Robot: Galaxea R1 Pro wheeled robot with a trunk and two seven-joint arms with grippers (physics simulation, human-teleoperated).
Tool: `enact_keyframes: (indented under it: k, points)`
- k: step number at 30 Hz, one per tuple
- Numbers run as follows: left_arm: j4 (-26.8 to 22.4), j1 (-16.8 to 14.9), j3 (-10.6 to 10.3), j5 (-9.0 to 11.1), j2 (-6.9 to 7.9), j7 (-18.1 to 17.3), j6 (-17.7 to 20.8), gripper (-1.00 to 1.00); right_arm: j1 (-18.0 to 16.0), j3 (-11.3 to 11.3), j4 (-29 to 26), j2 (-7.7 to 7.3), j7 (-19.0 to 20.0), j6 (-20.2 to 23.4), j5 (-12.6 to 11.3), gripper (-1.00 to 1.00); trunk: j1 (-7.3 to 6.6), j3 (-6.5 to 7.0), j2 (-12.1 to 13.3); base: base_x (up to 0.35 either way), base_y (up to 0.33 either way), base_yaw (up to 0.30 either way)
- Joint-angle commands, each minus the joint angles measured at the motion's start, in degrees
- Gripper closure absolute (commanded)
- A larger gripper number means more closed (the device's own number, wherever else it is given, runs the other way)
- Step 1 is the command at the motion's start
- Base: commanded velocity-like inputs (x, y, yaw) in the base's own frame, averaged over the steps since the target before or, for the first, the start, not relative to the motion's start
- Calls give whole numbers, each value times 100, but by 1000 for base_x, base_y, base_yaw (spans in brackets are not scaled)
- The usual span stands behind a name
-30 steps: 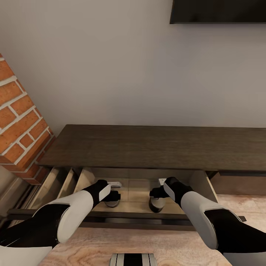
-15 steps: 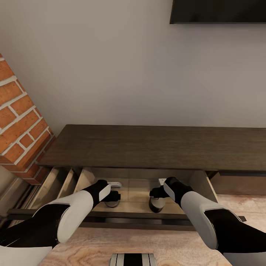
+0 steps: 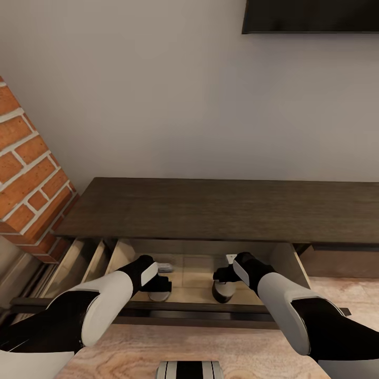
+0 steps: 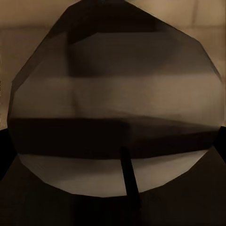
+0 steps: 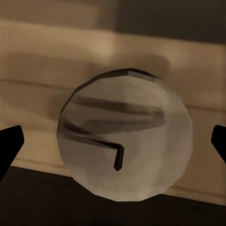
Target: Place each of the two pumpkins and all three candles from the living room inside a cabinet in the living room (use any cabinet), then make sure every cabinet is closed, and position the cauldron so it is next to a table in the living room.
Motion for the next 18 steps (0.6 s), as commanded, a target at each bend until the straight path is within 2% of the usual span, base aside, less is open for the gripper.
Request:
enact_keyframes:
  k: [1, 7, 10, 12, 18]
  points:
    - [7, -5, 13, 38, -2, 48, 8, -100, -1, 26, -9, -2, 18, 30, -1, -100, -1, -4, -2, 0, 0, 0]
    - [1, -5, 19, 33, -2, 93, -52, -100, -1, 30, -9, -2, 18, 30, -6, -100, -1, -4, -2, 0, 0, 0]
    - [5, -8, 27, 36, -2, 118, -406, -100, -1, 30, -9, -2, 18, 30, -7, -100, -1, -4, -2, 0, 0, 0]
    - [28, -5, 29, 37, -2, 137, -801, -100, -1, 25, -9, -2, 18, 31, -3, -100, -1, -4, -2, 0, 0, 0]
    - [32, -4, 30, 38, -2, 147, -1026, -100, -1, 23, -9, -2, 18, 31, -6, -100, -1, -4, -2, 0, 0, 0]
